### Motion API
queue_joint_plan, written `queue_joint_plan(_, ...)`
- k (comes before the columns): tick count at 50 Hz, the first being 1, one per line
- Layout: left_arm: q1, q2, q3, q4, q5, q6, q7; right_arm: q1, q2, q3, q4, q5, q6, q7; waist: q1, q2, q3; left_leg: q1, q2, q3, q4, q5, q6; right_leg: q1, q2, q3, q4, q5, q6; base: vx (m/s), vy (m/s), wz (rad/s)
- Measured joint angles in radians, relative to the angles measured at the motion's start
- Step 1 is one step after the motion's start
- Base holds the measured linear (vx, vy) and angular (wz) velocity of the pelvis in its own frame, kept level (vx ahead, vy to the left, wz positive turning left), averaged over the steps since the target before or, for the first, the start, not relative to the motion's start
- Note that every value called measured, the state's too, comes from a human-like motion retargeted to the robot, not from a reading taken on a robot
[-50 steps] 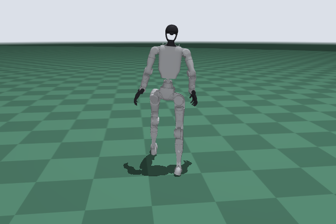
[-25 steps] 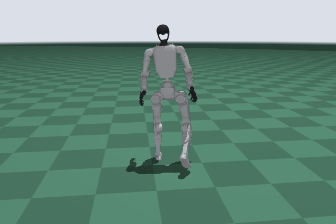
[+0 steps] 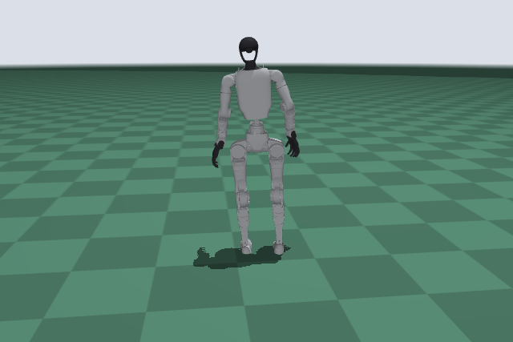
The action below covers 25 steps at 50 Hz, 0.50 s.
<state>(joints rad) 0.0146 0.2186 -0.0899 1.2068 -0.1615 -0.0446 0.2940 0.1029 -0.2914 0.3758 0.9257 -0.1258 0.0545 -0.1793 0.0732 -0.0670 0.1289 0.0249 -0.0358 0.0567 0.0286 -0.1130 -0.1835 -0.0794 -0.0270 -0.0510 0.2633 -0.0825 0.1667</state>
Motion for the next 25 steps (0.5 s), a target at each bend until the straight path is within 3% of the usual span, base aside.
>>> queue_joint_plan(2, 0.029, 0.009, -0.045, 0.034, -0.045, -0.012, -0.021, -0.004, -0.008, -0.001, 0.011, 0.004, -0.081, -0.029, -0.005, 0.008, 0.008, 0.029, 0.001, 0.001, 0.007, -0.022, 0.0, 0.019, 0.004, -0.003, 0.016, -0.021, 0.016, 0.14, -0.02, -0.07)
queue_joint_plan(4, 0.04, 0.01, -0.073, 0.065, -0.022, -0.004, -0.04, -0.015, -0.007, 0.001, 0.018, 0.014, -0.093, -0.029, -0.007, 0.01, -0.005, 0.024, -0.005, 0.006, 0.007, -0.02, 0.006, 0.024, 0.004, 0.012, -0.013, -0.013, 0.021, 0.12, -0.02, -0.15)
queue_joint_plan(16, 0.104, 0.002, -0.159, -0.118, 0.007, -0.029, -0.083, 0.008, -0.031, -0.05, 0.019, 0.034, -0.096, -0.051, -0.013, 0.066, -0.026, 0.049, -0.02, 0.015, 0.02, -0.045, 0.02, 0.152, -0.007, 0.01, -0.208, 0.043, 0.07, 0.11, -0.02, -0.04)
queue_joint_plan(25, -0.008, -0.048, -0.134, -0.085, -0.035, -0.02, -0.008, 0.009, -0.009, -0.053, 0.117, 0.008, -0.079, -0.047, -0.01, 0.081, -0.039, 0.061, -0.021, 0.004, 0.052, -0.073, 0.03, 0.141, -0.012, -0.011, -0.121, -0.009, 0.079, 0.07, -0.02, 0.06)
